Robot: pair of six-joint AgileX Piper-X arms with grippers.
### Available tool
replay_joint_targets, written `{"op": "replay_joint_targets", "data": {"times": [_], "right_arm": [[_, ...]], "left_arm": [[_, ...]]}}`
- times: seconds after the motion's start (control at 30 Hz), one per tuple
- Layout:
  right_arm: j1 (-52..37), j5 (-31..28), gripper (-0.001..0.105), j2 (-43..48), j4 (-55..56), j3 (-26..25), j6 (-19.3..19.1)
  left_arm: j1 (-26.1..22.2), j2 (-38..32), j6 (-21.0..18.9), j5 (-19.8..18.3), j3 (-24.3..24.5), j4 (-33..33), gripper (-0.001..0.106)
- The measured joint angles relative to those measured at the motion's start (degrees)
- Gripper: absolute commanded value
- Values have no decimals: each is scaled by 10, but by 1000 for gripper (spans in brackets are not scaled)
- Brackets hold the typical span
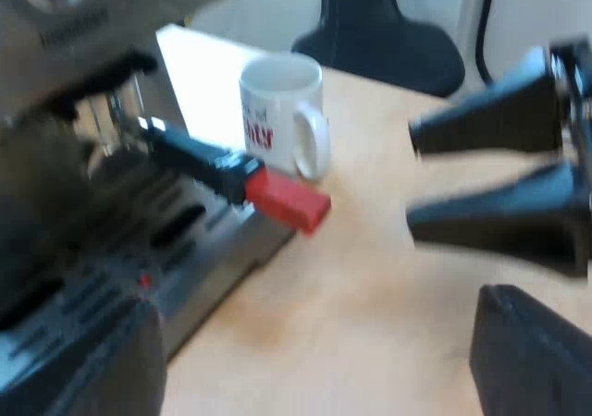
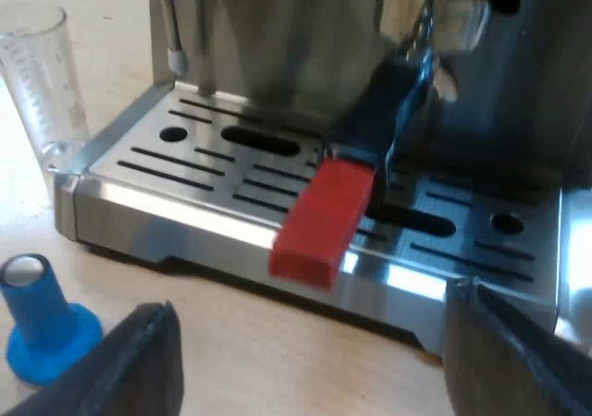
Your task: Grind coffee beans and then tamp
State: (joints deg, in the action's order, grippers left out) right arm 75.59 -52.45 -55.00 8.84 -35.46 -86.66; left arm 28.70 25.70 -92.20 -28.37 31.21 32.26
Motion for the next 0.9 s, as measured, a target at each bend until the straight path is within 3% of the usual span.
{"op": "replay_joint_targets", "data": {"times": [0.17, 0.4, 0.53, 0.73, 0.9], "right_arm": [[0, 23, 62, 1, 138, -75, 72], [-7, 51, 62, 1, 235, -134, 107], [-53, 108, 62, -1, 269, -167, 152], [-129, 202, 62, -45, 300, -214, 160], [-174, 251, 62, -98, 327, -261, 160]], "left_arm": [[0, -11, 8, 12, 0, 25, 70], [0, -11, 10, 14, -2, 24, 70], [0, -11, 17, 14, -24, 19, 70], [0, -11, 18, 14, -61, -23, 70], [0, -11, 18, -8, -86, -63, 70]]}}
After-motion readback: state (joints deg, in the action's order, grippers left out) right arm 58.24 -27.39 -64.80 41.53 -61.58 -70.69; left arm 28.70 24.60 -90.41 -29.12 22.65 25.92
